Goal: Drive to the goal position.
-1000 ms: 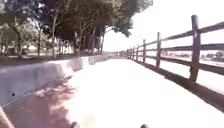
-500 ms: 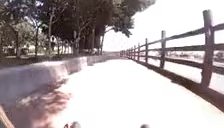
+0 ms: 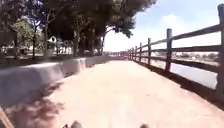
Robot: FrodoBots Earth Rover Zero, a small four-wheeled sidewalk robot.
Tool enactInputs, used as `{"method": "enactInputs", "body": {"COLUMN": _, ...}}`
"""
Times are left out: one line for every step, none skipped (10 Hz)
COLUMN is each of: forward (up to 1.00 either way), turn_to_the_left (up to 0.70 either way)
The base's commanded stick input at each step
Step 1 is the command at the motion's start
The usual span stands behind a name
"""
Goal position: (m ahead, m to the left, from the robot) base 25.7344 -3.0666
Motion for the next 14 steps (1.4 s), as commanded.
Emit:
{"method": "enactInputs", "body": {"forward": 0.70, "turn_to_the_left": 0.00}}
{"method": "enactInputs", "body": {"forward": 0.70, "turn_to_the_left": -0.08}}
{"method": "enactInputs", "body": {"forward": 0.70, "turn_to_the_left": -0.35}}
{"method": "enactInputs", "body": {"forward": 0.70, "turn_to_the_left": -0.35}}
{"method": "enactInputs", "body": {"forward": 0.70, "turn_to_the_left": -0.35}}
{"method": "enactInputs", "body": {"forward": 0.70, "turn_to_the_left": -0.35}}
{"method": "enactInputs", "body": {"forward": 0.70, "turn_to_the_left": -0.16}}
{"method": "enactInputs", "body": {"forward": 0.70, "turn_to_the_left": 0.00}}
{"method": "enactInputs", "body": {"forward": 0.70, "turn_to_the_left": 0.00}}
{"method": "enactInputs", "body": {"forward": 0.70, "turn_to_the_left": 0.00}}
{"method": "enactInputs", "body": {"forward": 0.70, "turn_to_the_left": 0.00}}
{"method": "enactInputs", "body": {"forward": 0.70, "turn_to_the_left": 0.00}}
{"method": "enactInputs", "body": {"forward": 0.70, "turn_to_the_left": 0.00}}
{"method": "enactInputs", "body": {"forward": 0.70, "turn_to_the_left": 0.00}}
